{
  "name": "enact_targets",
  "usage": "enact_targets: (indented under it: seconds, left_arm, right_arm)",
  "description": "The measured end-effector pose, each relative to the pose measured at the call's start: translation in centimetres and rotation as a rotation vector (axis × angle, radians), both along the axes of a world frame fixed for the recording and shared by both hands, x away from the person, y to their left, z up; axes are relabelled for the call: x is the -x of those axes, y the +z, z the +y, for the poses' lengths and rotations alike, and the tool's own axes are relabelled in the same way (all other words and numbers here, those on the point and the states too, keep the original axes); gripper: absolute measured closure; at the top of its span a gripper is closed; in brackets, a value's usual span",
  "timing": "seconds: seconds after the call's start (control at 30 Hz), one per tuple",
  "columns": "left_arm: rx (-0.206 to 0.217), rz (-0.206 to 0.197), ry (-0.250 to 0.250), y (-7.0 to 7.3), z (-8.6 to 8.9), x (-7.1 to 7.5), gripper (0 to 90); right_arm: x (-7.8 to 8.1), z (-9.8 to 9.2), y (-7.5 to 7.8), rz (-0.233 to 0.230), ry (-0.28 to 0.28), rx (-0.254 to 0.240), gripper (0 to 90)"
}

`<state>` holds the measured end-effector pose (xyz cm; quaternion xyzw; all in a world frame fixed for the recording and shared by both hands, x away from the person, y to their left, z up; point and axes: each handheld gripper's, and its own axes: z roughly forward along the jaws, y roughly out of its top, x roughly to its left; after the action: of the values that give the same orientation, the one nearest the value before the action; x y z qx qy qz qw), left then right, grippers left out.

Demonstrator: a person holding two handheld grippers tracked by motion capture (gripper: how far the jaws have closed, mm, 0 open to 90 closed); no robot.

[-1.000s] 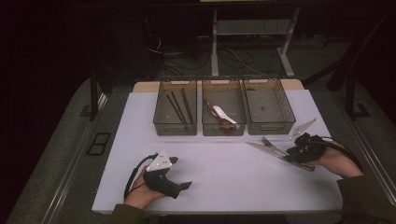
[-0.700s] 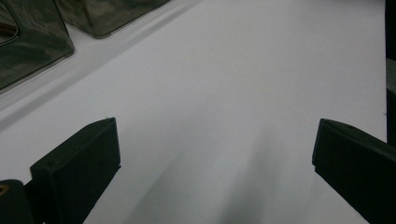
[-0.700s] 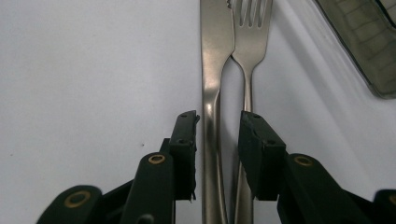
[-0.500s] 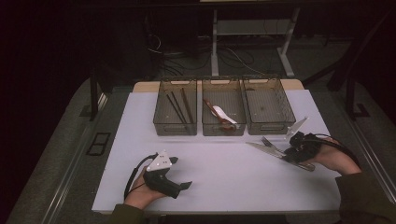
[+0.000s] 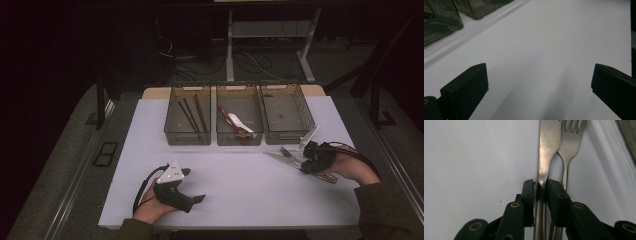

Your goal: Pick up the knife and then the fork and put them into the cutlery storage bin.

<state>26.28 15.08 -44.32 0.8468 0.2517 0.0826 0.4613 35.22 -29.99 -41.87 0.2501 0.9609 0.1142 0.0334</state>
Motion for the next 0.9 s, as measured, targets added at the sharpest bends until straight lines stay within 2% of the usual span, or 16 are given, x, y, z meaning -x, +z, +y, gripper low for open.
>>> enact_targets:
  seconds: [0.07, 0.17, 0.2, 0.33, 0.5, 0.63, 0.83, 0.9]
  left_arm:
    - [0.0, 0.0, 0.0, 0.0, 0.0, 0.0, 0.0]
    - [-0.001, 0.0, 0.0, 0.0, 0.0, 0.0, 0.0]
    - [-0.001, 0.0, 0.0, 0.0, 0.0, 0.0, 0.0]
    - [0.0, 0.002, 0.0, 0.0, 0.0, 0.0, 0.0]
    - [0.0, 0.003, -0.002, -0.1, -0.1, 0.0, 0.0]
    - [-0.001, 0.002, -0.003, -0.1, -0.1, 0.0, 0.0]
    - [-0.002, 0.001, -0.001, 0.0, 0.0, 0.0, 0.0]
    - [-0.001, -0.001, -0.002, 0.0, 0.0, 0.0, 0.0]
  right_arm:
    - [-0.2, 0.0, 0.0, -0.004, 0.002, 0.014, 76.7]
    - [-0.3, 0.4, -0.2, 0.022, -0.007, 0.024, 77.7]
    - [-0.5, 0.3, -0.3, 0.012, 0.004, 0.037, 77.7]
    - [-0.6, 0.5, -0.3, 0.026, 0.003, 0.051, 77.8]
    - [-0.7, 1.0, -0.2, 0.052, -0.024, 0.068, 78.2]
    - [-0.8, 1.3, -0.2, 0.06, -0.025, 0.09, 79.4]
    - [-0.7, 1.3, -0.2, 0.044, -0.017, 0.1, 80.1]
    - [-0.6, 1.3, -0.2, 0.023, -0.004, 0.101, 80.2]
